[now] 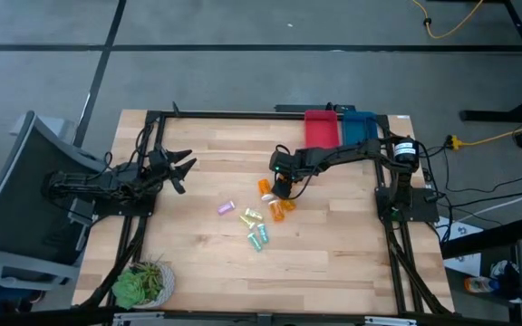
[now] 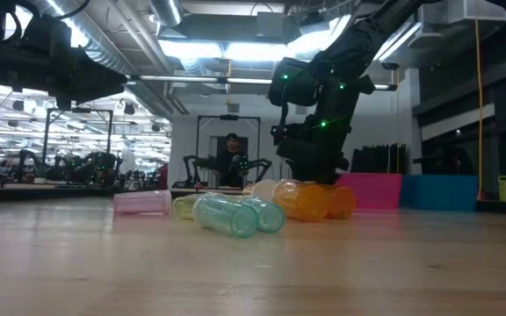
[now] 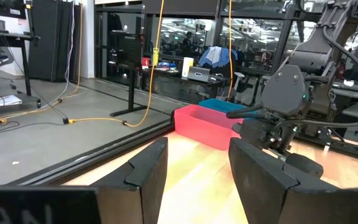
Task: Pick and place medicine bottles into bin by pill shape (circle, oval)
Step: Put the orange capsule bottle into the blue bin
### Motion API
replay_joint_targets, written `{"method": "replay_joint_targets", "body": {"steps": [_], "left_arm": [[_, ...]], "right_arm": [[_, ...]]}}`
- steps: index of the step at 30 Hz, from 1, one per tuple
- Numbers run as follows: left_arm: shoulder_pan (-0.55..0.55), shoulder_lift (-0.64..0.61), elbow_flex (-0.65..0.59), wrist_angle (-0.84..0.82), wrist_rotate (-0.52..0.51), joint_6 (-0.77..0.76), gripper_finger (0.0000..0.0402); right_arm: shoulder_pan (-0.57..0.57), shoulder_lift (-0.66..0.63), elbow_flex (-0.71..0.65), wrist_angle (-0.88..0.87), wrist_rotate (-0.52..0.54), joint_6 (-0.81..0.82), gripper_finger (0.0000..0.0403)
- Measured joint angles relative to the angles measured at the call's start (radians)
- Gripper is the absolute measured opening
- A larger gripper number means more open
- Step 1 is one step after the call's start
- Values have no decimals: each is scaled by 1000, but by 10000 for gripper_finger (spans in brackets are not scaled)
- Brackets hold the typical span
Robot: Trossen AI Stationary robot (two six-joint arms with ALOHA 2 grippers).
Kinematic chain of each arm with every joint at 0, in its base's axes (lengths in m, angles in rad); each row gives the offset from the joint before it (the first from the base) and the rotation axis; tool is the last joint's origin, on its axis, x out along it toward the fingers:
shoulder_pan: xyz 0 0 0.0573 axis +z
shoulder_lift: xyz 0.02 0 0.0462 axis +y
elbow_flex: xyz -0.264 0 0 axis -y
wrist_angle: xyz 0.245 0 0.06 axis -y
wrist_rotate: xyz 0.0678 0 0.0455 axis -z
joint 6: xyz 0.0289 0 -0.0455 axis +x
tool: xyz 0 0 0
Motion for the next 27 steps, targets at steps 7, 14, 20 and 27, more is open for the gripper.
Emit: {"method": "replay_joint_targets", "body": {"steps": [7, 14, 20, 27], "left_arm": [[0, 0, 0, 0, 0, 0, 166], [0, 0, 0, 0, 0, 0, 166], [0, 0, 0, 0, 0, 1, 166], [0, 0, 0, 0, 0, 0, 166]], "right_arm": [[0, 0, 0, -1, -1, 8, 195], [-1, -5, 4, -15, 2, 26, 189], [-2, -25, 69, -98, 43, 10, 189], [-1, -39, 198, -219, 51, -61, 189]]}}
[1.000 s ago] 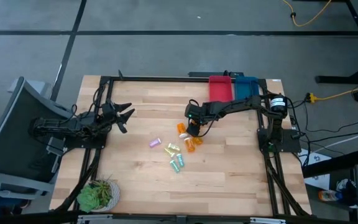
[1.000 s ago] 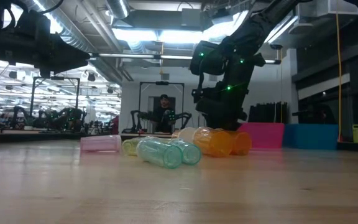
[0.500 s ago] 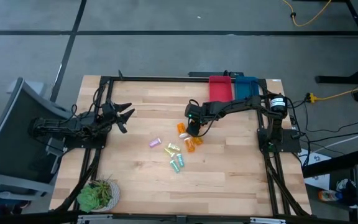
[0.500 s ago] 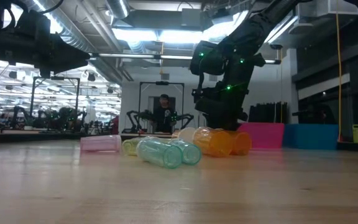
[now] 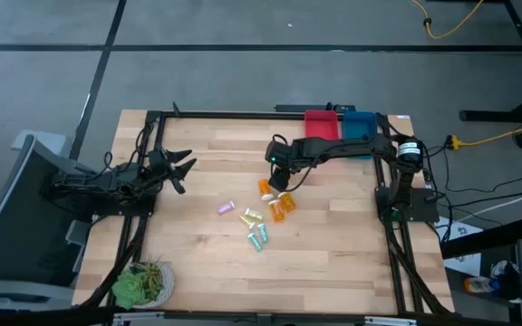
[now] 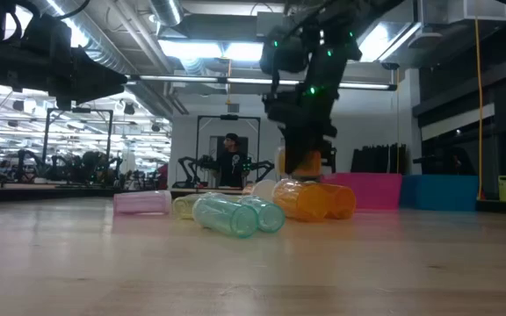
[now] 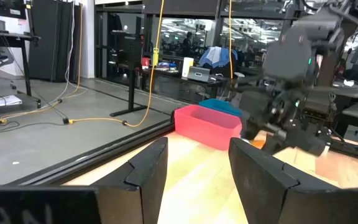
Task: Pick and place medicine bottles into bin by pill shape (circle, oval)
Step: Put the orange capsule bottle into the blue bin
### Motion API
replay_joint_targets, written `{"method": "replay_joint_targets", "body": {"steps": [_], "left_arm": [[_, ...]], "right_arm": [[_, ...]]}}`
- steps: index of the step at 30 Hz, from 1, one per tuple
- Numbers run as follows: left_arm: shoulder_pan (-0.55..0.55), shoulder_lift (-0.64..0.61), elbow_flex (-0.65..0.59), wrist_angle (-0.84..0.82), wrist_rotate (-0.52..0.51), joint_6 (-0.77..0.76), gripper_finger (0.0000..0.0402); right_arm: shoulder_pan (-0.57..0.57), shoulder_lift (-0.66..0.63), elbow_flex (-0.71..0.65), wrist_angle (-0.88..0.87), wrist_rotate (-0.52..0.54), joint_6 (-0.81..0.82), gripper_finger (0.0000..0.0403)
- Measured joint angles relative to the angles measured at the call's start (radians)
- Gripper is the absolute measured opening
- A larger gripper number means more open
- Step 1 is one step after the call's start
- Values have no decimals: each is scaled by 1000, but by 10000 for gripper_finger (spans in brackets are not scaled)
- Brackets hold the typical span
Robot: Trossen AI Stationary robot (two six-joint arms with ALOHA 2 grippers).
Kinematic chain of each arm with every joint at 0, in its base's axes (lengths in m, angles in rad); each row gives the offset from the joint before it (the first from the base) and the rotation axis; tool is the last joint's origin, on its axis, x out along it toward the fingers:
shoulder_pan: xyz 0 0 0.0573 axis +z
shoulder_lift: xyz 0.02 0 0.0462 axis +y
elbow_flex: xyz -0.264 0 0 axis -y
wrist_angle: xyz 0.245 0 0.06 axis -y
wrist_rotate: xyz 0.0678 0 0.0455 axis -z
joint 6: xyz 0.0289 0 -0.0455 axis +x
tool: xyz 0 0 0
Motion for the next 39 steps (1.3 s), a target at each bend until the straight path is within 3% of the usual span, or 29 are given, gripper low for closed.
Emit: {"method": "replay_joint_targets", "body": {"steps": [12, 16, 22, 29, 33, 39], "left_arm": [[0, 0, 0, 0, 0, 0, 166], [0, 0, 0, 0, 0, 0, 166], [-1, 0, 0, 0, 0, 0, 166], [0, 0, 0, 0, 0, 0, 166], [0, 0, 0, 0, 0, 0, 166], [0, 0, 0, 0, 0, 0, 166]], "right_arm": [[-75, -86, 220, -274, -6, -131, 188], [-157, -153, 215, -339, 51, -111, 188], [-290, -182, 214, -382, 57, -64, 188], [-429, -122, 214, -382, 51, -1, 188], [-512, -56, 199, -399, -3, 33, 188], [-556, -25, 128, -382, -39, 0, 188]]}}
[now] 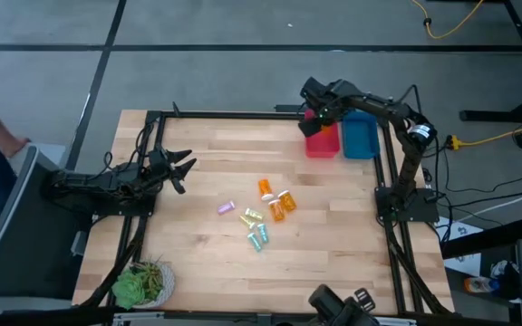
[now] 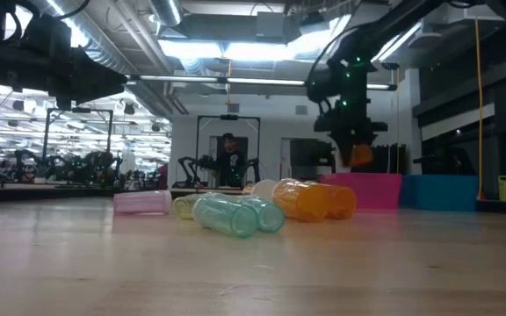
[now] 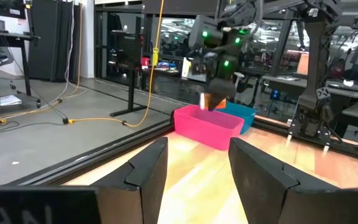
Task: Pick and place medicine bottles into bin by pill shape (circle, oval)
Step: Put the orange capsule bottle into the blue bin
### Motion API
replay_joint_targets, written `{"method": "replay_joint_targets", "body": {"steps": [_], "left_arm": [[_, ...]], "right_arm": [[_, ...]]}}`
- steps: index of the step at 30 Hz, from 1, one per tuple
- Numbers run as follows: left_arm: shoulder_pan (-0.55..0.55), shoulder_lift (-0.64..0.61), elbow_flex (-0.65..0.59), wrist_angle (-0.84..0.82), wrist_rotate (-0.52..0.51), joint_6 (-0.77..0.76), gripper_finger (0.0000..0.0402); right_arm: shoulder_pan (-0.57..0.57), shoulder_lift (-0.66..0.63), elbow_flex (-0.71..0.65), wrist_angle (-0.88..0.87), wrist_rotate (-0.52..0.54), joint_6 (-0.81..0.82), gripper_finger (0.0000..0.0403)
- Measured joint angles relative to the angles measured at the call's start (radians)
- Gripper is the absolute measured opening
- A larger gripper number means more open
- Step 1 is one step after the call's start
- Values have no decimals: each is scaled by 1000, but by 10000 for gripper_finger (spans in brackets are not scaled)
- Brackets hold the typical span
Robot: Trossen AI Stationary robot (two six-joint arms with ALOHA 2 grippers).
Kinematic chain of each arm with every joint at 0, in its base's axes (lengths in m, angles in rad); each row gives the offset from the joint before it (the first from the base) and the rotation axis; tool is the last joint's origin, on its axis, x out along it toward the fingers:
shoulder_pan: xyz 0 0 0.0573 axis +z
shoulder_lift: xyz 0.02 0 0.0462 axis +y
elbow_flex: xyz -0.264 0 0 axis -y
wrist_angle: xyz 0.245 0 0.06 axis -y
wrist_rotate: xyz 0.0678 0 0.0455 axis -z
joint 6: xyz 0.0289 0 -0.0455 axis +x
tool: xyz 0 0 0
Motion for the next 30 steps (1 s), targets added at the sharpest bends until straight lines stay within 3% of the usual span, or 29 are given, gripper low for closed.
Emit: {"method": "replay_joint_targets", "body": {"steps": [8, 16, 24, 30], "left_arm": [[0, 0, 0, 0, 0, 0, 166], [0, 0, 0, 0, 0, 0, 166], [0, 0, 0, 0, 0, 0, 166], [0, 0, 0, 0, 0, 0, 166]], "right_arm": [[-25, -9, -50, -3, 10, -54, 188], [-83, -73, -50, -35, 106, -69, 188], [-88, -115, -50, -14, -12, -54, 188], [-69, -115, -50, -30, -24, -131, 188]]}}
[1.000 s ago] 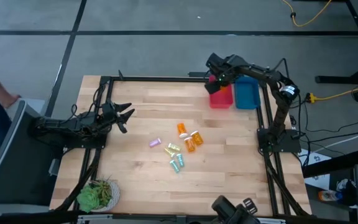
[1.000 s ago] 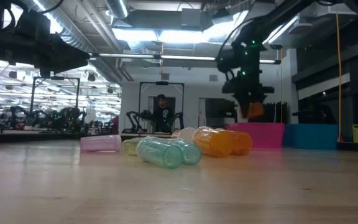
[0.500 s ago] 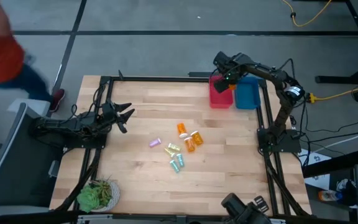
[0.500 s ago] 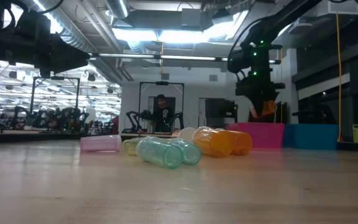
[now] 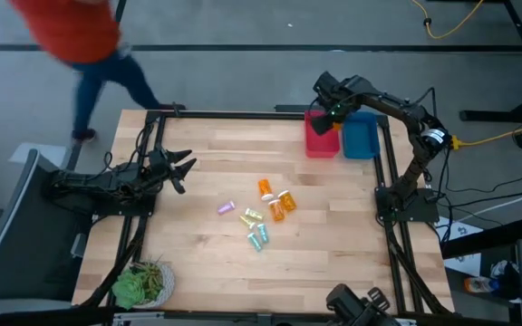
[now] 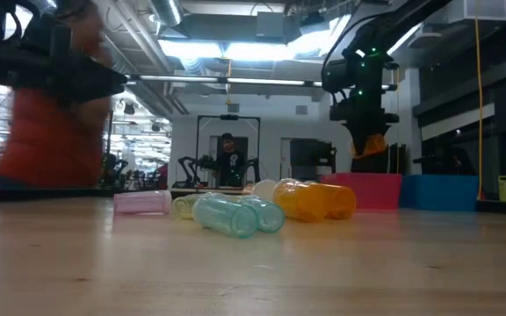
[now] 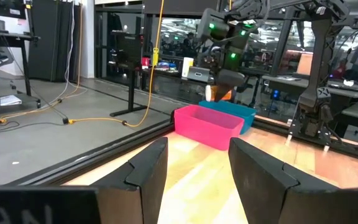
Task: Pick and place medicine bottles into bin by pill shape (circle, oval)
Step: Put the orange capsule bottle into the blue bin
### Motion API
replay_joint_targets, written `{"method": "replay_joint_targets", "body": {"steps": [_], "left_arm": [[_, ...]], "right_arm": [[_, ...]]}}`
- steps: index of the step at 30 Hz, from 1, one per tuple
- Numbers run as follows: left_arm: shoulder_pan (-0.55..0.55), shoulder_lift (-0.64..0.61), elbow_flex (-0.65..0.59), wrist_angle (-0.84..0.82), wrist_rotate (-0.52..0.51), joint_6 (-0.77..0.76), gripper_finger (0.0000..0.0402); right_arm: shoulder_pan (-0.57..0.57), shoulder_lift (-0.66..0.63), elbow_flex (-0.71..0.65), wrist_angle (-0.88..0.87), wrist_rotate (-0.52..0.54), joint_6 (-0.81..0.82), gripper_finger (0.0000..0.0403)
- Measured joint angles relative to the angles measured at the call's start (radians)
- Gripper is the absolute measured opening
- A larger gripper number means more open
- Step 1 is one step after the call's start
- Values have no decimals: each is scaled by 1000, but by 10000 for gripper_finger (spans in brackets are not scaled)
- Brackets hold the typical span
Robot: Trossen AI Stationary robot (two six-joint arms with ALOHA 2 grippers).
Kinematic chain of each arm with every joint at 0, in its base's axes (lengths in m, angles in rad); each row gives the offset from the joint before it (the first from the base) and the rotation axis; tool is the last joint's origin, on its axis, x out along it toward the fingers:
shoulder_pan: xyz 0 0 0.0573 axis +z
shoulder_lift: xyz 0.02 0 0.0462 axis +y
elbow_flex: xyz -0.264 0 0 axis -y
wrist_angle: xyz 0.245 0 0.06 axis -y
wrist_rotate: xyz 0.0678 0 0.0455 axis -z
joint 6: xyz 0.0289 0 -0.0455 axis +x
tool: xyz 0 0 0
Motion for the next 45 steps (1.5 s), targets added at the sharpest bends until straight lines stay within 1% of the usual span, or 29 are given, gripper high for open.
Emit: {"method": "replay_joint_targets", "body": {"steps": [6, 13, 17, 24, 29, 34, 37, 39, 45], "left_arm": [[0, 0, 0, 0, 0, 0, 166], [0, 0, 0, 0, 0, -7, 166], [0, 0, 0, 0, 0, -7, 166], [0, 0, 0, 0, 0, -7, 166], [0, 0, 0, 0, 0, -7, 166], [0, 0, 0, 0, 0, -7, 166], [0, 0, 0, 0, 0, -6, 166], [0, 0, 0, 0, 0, -6, 166], [0, 0, 0, 0, 0, -6, 166]], "right_arm": [[-2, 0, 0, -10, -4, -55, 188], [-22, 0, 0, -109, 0, -77, 188], [-63, 0, 0, -136, 53, -70, 188], [-145, 0, 0, -139, 53, -64, 188], [-215, 0, -1, -153, 28, 34, 188], [-251, 0, -62, -138, 14, 82, 188], [-260, 0, -113, -101, 60, 82, 188], [-264, 0, -141, -58, 65, 83, 188], [-264, 0, -163, -4, 56, 83, 193]]}}
